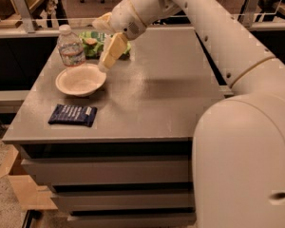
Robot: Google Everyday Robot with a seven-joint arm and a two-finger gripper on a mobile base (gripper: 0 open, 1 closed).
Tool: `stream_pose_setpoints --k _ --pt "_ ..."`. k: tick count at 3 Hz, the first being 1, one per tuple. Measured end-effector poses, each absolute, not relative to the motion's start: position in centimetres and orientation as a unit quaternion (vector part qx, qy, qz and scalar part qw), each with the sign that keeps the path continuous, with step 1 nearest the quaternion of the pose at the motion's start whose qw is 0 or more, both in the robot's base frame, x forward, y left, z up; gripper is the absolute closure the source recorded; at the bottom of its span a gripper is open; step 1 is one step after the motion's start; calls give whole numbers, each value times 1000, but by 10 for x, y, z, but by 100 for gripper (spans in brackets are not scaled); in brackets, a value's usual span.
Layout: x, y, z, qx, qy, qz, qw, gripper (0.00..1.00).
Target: Place water bottle into paper bowl
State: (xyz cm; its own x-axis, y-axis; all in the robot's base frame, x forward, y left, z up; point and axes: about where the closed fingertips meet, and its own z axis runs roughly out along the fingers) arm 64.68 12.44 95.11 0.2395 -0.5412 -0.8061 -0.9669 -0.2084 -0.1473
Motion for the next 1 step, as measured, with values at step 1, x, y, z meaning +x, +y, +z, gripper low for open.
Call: stream_pose_setpoints --k 1 --pt "641 72 936 -675 563 306 365 0"
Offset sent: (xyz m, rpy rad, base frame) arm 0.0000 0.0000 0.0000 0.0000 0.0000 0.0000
